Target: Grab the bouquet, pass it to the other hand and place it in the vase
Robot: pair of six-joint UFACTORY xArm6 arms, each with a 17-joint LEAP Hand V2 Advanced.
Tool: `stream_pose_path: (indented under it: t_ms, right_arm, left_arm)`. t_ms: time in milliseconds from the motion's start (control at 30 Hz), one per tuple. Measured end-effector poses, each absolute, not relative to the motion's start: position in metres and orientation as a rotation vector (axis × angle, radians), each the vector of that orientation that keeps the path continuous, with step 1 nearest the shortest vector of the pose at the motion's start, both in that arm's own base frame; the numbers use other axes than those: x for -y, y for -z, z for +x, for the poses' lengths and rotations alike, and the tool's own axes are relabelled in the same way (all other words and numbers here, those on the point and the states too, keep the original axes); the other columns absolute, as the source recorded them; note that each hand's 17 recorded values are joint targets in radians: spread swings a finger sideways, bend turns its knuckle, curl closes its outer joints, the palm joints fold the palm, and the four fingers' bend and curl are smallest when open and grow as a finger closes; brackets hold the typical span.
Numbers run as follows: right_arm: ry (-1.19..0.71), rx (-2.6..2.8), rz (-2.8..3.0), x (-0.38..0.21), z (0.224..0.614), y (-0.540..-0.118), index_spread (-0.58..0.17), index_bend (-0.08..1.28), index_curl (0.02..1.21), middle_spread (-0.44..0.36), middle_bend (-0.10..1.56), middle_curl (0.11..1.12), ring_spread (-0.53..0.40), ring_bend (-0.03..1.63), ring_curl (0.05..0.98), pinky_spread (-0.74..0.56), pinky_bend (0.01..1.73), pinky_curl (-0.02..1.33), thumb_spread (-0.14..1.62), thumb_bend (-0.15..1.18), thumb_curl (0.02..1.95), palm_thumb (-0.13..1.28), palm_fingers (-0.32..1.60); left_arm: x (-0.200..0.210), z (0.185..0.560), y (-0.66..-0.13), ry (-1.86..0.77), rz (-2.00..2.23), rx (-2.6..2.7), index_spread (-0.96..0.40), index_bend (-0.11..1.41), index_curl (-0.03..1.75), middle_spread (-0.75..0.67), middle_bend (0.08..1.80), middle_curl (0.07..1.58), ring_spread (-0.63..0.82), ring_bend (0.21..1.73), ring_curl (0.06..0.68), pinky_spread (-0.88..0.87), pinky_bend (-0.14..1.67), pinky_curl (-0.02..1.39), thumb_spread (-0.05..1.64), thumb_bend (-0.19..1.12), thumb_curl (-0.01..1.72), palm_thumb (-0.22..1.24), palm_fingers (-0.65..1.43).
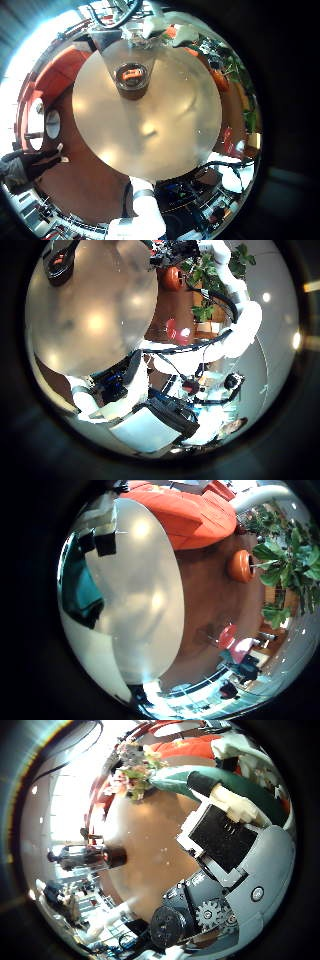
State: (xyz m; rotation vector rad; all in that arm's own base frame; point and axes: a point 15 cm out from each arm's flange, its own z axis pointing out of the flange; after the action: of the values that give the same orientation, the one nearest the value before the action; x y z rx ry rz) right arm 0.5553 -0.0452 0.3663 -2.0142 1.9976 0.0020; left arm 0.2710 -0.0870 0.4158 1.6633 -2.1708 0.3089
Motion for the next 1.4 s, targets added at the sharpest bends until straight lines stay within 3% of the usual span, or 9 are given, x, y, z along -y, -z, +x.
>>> stream_pose_path:
  t_ms: [267,467,633,733,867,933,1033,1233,1400]
  right_arm:
    - [0.058,-1.833,-1.797,0.068,0.514,-0.464,-0.236,1.19,0.89,-0.138,1.38,0.81,-0.188,1.49,0.671,-0.19,1.37,0.71,0.82,0.1,0.95,1.14,1.12]
    - [-0.065,-1.821,-1.738,0.079,0.476,-0.48,-0.229,1.19,0.89,-0.135,1.38,0.81,-0.186,1.49,0.678,-0.18,1.35,0.75,0.82,0.09,1.02,1.13,1.12]
    - [-0.089,-1.843,-1.72,0.084,0.477,-0.471,-0.232,1.14,0.87,-0.138,1.33,0.78,-0.192,1.44,0.656,-0.22,1.28,0.74,0.87,-0.06,0.95,0.86,1.09]
    - [-0.161,-1.878,-1.716,0.088,0.485,-0.445,-0.259,0.99,0.82,-0.143,1.24,0.73,-0.193,1.35,0.611,-0.31,1.19,0.69,0.91,-0.05,0.88,0.78,0.99]
    - [-0.271,-1.93,-1.762,0.078,0.498,-0.399,-0.283,0.78,0.77,-0.134,1.11,0.68,-0.198,1.23,0.575,-0.32,1.08,0.66,0.95,-0.04,0.81,0.71,0.5]
    - [-0.324,-1.961,-1.809,0.068,0.503,-0.373,-0.295,0.76,0.74,-0.11,1.09,0.67,-0.143,1.1,0.538,-0.2,0.89,0.63,0.98,-0.05,0.76,0.65,0.16]
    - [-0.365,-2.005,-1.92,0.051,0.509,-0.337,-0.292,0.71,0.66,-0.067,0.92,0.58,-0.047,0.86,0.437,0.03,0.72,0.53,1.04,-0.07,0.67,0.5,-0.13]
    - [-0.433,-2.079,-1.995,0.04,0.531,-0.279,-0.268,0.55,0.53,0.038,0.65,0.46,0.099,0.6,0.303,0.25,0.52,0.39,1.11,-0.03,0.54,0.36,-0.05]
    - [-0.399,-2.193,-2.031,0.045,0.547,-0.247,-0.247,0.43,0.46,0.068,0.54,0.4,0.124,0.59,0.284,0.27,0.45,0.35,1.12,-0.02,0.49,0.37,0.05]
  left_arm:
    - [0.091,0.274,-0.433,-0.346,1.651,2.175,0.18,0.18,0.36,0.44,0.19,0.33,0.59,0.47,0.205,0.53,0.19,0.27,1.04,-0.02,0.33,0.4,0.11]
    - [0.109,0.273,-0.442,-0.374,1.6,2.16,0.18,0.18,0.36,0.43,0.2,0.34,0.59,0.47,0.206,0.53,0.18,0.27,1.04,-0.03,0.33,0.4,0.11]
    - [0.112,0.268,-0.443,-0.373,1.595,2.162,0.18,0.18,0.36,0.43,0.19,0.34,0.59,0.47,0.207,0.53,0.18,0.27,1.04,-0.02,0.33,0.4,0.11]
    - [0.114,0.266,-0.441,-0.368,1.601,2.154,0.18,0.18,0.37,0.43,0.19,0.34,0.59,0.47,0.207,0.53,0.18,0.27,1.04,-0.03,0.33,0.4,0.11]
    - [0.114,0.262,-0.44,-0.363,1.599,2.154,0.18,0.18,0.37,0.43,0.19,0.34,0.59,0.46,0.208,0.53,0.18,0.27,1.05,-0.02,0.33,0.4,0.11]
    - [0.114,0.261,-0.44,-0.362,1.602,2.151,0.18,0.18,0.37,0.43,0.19,0.34,0.59,0.46,0.209,0.53,0.18,0.27,1.05,-0.02,0.33,0.4,0.11]
    - [0.111,0.257,-0.439,-0.356,1.599,2.161,0.18,0.18,0.37,0.43,0.19,0.34,0.59,0.46,0.209,0.53,0.18,0.27,1.05,-0.02,0.33,0.4,0.11]
    - [0.103,0.259,-0.436,-0.371,1.622,2.13,0.18,0.18,0.37,0.43,0.19,0.33,0.59,0.46,0.21,0.53,0.18,0.27,1.05,-0.02,0.33,0.4,0.11]
    - [0.103,0.259,-0.434,-0.359,1.616,2.135,0.18,0.18,0.37,0.43,0.19,0.33,0.59,0.46,0.211,0.53,0.18,0.27,1.06,-0.02,0.33,0.4,0.11]
